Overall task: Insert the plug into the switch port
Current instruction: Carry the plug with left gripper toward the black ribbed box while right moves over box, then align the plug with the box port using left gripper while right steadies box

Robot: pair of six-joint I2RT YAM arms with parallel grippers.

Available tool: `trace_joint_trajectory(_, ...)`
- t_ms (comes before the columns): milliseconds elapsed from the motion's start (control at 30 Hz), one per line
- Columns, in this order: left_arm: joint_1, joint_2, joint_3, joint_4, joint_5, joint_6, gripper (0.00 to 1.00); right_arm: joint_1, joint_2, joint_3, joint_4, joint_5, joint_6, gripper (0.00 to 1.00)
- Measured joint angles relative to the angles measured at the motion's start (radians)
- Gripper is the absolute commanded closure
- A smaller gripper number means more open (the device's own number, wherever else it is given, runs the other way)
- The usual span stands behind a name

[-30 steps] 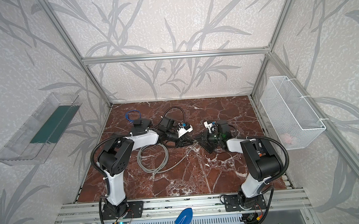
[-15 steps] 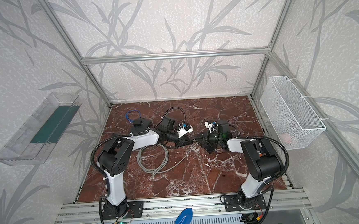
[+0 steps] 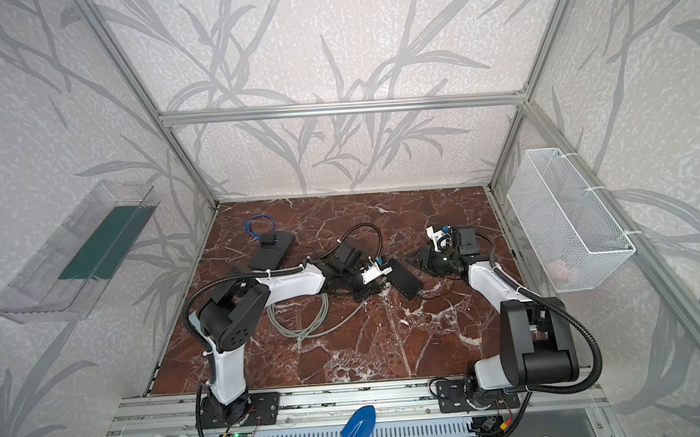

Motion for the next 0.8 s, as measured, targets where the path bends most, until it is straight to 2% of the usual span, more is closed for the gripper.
trace_joint_trajectory(333,-0.108,-0.007,0.000,-0.007,-0.227,-0.173,0.92,0.001,0.068,0.001,-0.072,0.186,-0.140,0.49)
trace_joint_trajectory(667,-0.172,0.014,0.000,0.026,-0.371,-0.313,0.92,0.014,0.189,0.050,-0.035,0.236,-0.189,0.48)
trace_joint_trajectory(800,-0.196,0.030,0.007,0.014,-0.414,-0.353,0.93,0.050,0.210,0.066,-0.016,0.256,-0.213,0.48)
